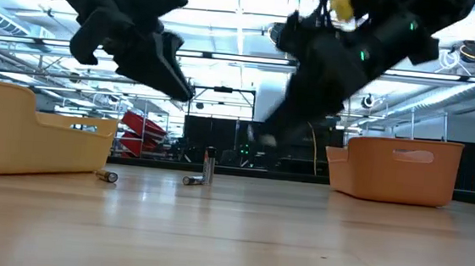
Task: Sort batteries
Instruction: Put the silver battery into the yellow bin
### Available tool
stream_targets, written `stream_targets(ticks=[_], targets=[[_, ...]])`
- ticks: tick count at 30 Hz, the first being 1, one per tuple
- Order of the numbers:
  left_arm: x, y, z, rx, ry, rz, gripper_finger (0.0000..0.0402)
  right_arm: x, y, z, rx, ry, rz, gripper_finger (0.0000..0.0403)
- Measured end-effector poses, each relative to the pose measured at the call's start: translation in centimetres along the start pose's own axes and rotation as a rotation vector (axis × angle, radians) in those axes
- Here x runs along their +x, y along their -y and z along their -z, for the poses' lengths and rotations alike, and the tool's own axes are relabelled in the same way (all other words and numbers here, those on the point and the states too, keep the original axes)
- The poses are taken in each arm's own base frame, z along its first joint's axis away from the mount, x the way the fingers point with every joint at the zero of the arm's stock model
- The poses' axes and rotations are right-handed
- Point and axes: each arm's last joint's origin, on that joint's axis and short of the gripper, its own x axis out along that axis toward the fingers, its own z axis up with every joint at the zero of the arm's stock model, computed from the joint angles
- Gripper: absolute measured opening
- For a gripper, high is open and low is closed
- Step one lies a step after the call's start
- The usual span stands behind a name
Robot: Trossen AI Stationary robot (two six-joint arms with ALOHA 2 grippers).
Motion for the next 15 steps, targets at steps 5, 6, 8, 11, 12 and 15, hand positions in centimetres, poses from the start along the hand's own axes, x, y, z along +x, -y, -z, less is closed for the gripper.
stream_targets(ticks=[5,6,8,11,12,15], targets=[[-0.8,1.2,-0.7,0.087,0.021,-0.115,0.0086,-0.8,-0.1,-2.2,-0.006,0.176,-0.063,0.0005],[-1.3,1.4,-0.9,0.106,0.037,-0.129,0.0086,-0.8,0.0,-2.6,0.0,0.212,-0.082,0.0005],[-2.5,1.6,-1.2,0.13,0.067,-0.13,0.0086,-0.5,0.4,-3.3,0.017,0.285,-0.107,0.0005],[-4.3,1.5,-1.0,0.104,0.089,-0.116,0.0086,0.5,1.2,-3.6,0.036,0.349,-0.138,0.0006],[-4.9,1.3,-0.7,0.085,0.089,-0.113,0.0086,0.8,1.4,-3.8,0.044,0.354,-0.153,0.0006],[-6.5,0.8,0.0,0.037,0.095,-0.143,0.0086,1.7,1.8,-5.3,0.051,0.376,-0.194,0.0007]])
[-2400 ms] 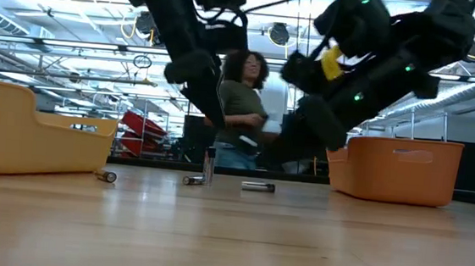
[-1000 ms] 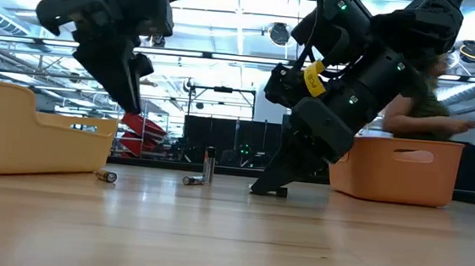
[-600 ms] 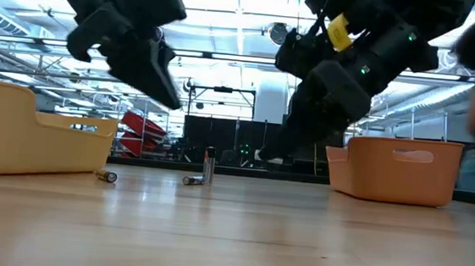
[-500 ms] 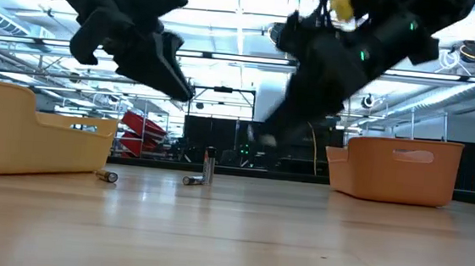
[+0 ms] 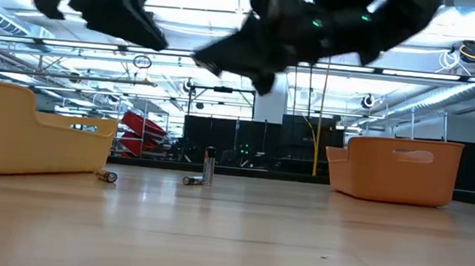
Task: Sort batteries
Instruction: Put the silver battery into the yellow bin
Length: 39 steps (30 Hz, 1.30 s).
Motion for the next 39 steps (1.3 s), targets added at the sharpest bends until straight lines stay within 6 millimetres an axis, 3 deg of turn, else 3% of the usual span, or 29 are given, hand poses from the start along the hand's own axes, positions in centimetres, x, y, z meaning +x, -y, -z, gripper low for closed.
stream_targets(ticks=[8,14,18,23,29,32,39], targets=[[-1.7,0.3,1.2,0.107,-0.008,-0.189,0.0086,3.2,0.9,-3.9,-0.012,0.013,-0.08,0.0007],[-1.5,0.4,2.5,0.055,-0.115,-0.245,0.0086,3.4,1.4,-6.3,-0.044,0.104,-0.063,0.0008],[-2.6,0.7,3.8,0.017,-0.182,-0.307,0.0086,4.1,2.4,-6.4,-0.038,0.112,-0.036,0.0008],[-4.6,0.6,4.5,-0.09,-0.19,-0.197,0.0086,6.0,2.7,-6.1,-0.054,0.149,-0.043,0.0008],[-6.0,0.7,5.1,-0.209,-0.275,0.193,0.0086,8.8,3.0,-5.4,-0.05,0.086,-0.054,0.0009],[-5.7,0.8,5.1,-0.224,-0.301,0.236,0.0086,9.5,3.0,-5.4,-0.052,0.038,-0.06,0.0009],[-3.2,0.7,5.9,-0.276,-0.441,0.165,0.0086,8.3,2.3,-6.2,-0.107,-0.081,0.018,0.0009]])
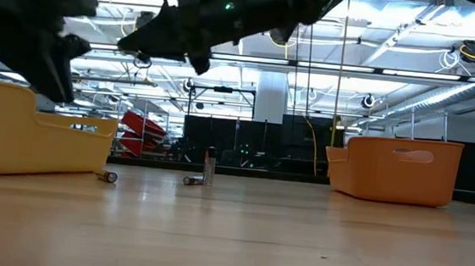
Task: Sort batteries
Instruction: Put the silver battery into the yellow bin
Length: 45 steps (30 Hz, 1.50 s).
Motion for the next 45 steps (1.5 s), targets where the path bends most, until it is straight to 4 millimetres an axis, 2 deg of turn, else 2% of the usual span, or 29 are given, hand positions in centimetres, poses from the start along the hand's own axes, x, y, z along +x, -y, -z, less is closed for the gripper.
stream_targets(ticks=[4,10,14,18,22,27,31,36,40,45], targets=[[1.6,-0.6,-0.4,-0.061,-0.057,-0.047,0.0086,-0.6,-0.4,-0.3,-0.026,-0.042,-0.006,0.0009],[4.0,-1.5,-0.9,-0.122,-0.128,-0.112,0.0086,-0.6,-0.7,0.5,-0.043,-0.12,-0.012,0.0009],[5.9,-2.5,-1.3,-0.137,-0.136,-0.22,0.0086,-0.8,-0.9,1.3,-0.051,-0.205,-0.016,0.0009],[7.5,-3.4,-1.8,-0.106,-0.125,-0.314,0.0086,-1.1,-1.3,1.6,-0.062,-0.257,-0.02,0.0009],[9.0,-3.8,-2.8,-0.031,-0.066,-0.326,0.0086,-1.3,-1.2,2.3,-0.084,-0.333,0.03,0.0009],[10.0,-4.2,-3.8,0.047,-0.002,-0.33,0.0086,-2.5,-1.1,1.4,-0.127,-0.356,0.095,0.0009],[9.0,-4.4,-3.9,0.043,0.022,-0.386,0.0086,-3.5,-1.0,0.0,-0.153,-0.316,0.091,0.0009],[5.6,-3.9,-4.1,0.009,0.127,-0.492,0.0084,-3.6,0.4,-0.2,-0.163,-0.305,0.111,0.0009],[2.6,-3.7,-3.5,-0.097,0.202,-0.466,0.0084,-3.2,1.4,-0.1,-0.149,-0.276,0.102,0.0009],[0.1,-3.4,-2.3,-0.249,0.257,-0.408,0.0084,-2.6,2.1,-0.6,-0.143,-0.178,0.042,0.0009]])
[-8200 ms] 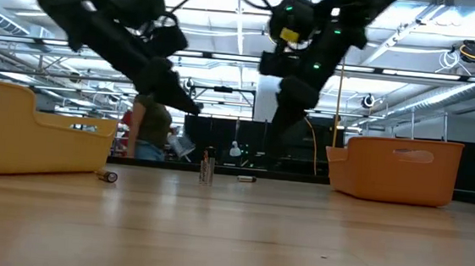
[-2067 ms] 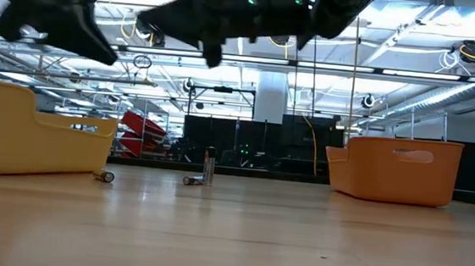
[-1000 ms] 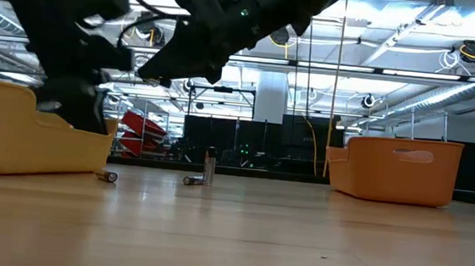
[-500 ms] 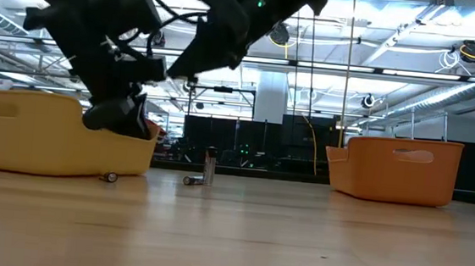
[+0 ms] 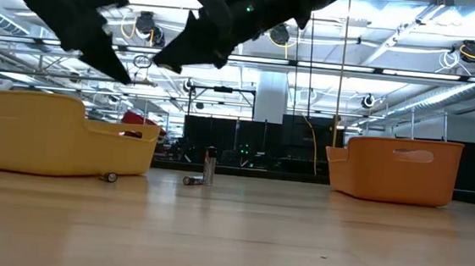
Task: Sort batteries
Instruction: Put the silver battery into the yellow bin
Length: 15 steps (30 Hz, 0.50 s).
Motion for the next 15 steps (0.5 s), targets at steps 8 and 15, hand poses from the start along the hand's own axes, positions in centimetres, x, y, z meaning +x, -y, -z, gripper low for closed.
stream_targets(ticks=[8,15], targets=[[-3.1,0.5,0.1,-0.026,0.179,-0.023,0.0083,1.5,1.4,-0.5,-0.024,0.201,-0.008,0.0009],[-4.6,0.7,0.2,-0.027,0.296,-0.094,0.0083,2.3,2.2,-0.9,-0.102,0.375,-0.07,0.0037]])
